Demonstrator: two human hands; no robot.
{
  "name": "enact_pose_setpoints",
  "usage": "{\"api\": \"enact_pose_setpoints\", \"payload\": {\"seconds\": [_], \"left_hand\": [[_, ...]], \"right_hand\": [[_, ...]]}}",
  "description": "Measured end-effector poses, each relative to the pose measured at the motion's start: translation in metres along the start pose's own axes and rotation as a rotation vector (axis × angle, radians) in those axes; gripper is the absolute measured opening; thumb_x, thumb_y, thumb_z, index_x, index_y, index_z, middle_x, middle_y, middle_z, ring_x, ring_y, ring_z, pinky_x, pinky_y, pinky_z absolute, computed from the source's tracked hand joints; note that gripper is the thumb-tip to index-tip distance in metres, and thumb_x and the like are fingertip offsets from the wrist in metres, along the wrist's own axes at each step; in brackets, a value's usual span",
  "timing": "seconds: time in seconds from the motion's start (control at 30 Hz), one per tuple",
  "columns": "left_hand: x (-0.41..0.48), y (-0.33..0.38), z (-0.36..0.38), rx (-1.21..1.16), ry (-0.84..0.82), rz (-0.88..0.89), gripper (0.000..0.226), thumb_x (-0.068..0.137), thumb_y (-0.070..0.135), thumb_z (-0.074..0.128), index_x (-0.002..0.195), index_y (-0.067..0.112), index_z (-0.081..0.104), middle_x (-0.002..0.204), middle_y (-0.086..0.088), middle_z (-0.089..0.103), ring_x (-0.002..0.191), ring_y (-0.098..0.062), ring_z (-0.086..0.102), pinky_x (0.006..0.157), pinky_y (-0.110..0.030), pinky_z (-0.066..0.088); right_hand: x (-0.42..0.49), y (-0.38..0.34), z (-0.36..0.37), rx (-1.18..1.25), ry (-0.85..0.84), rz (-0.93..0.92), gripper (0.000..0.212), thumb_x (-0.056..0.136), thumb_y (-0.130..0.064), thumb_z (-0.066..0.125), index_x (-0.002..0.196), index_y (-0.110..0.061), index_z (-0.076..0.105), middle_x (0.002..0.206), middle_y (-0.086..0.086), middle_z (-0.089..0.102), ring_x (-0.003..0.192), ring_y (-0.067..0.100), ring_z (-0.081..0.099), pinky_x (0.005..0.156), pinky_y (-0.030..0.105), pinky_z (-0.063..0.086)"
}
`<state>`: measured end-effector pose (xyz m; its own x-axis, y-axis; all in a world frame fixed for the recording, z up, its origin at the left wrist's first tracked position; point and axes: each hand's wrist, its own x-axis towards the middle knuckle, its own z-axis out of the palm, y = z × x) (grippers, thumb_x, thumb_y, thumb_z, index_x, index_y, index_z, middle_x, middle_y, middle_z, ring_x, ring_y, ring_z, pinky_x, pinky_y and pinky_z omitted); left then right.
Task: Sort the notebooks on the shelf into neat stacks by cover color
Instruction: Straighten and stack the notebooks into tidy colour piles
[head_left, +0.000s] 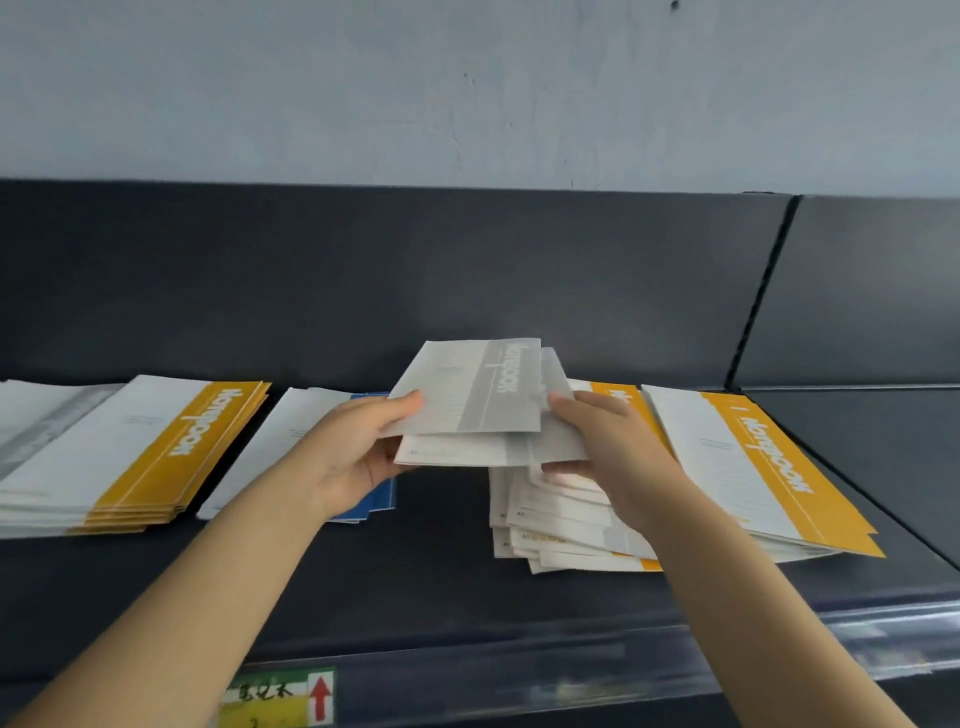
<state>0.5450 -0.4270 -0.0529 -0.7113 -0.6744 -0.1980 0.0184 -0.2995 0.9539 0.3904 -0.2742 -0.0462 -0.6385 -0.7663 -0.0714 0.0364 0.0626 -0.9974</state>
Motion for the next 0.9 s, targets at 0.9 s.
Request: {"api": "enact_pose_setpoints", "payload": {"seconds": [0.9], "left_hand": [[-0.053, 0.027, -0.191, 0.624, 0.191, 0.482, 0.045, 0.098, 0.010, 0.054, 0.132, 0.039, 0.046, 0.111, 0.027, 0.064, 0.098, 0.007, 0.063, 0.081, -0.014, 0.051]], "right_hand": [[0.012, 0.011, 0.216, -0.136, -0.069, -0.355, 0.009, 0.097, -0.019, 0.051, 0.102, -0.026, 0.053, 0.104, -0.009, 0.065, 0.095, 0.008, 0.063, 0.075, 0.022, 0.053]]}}
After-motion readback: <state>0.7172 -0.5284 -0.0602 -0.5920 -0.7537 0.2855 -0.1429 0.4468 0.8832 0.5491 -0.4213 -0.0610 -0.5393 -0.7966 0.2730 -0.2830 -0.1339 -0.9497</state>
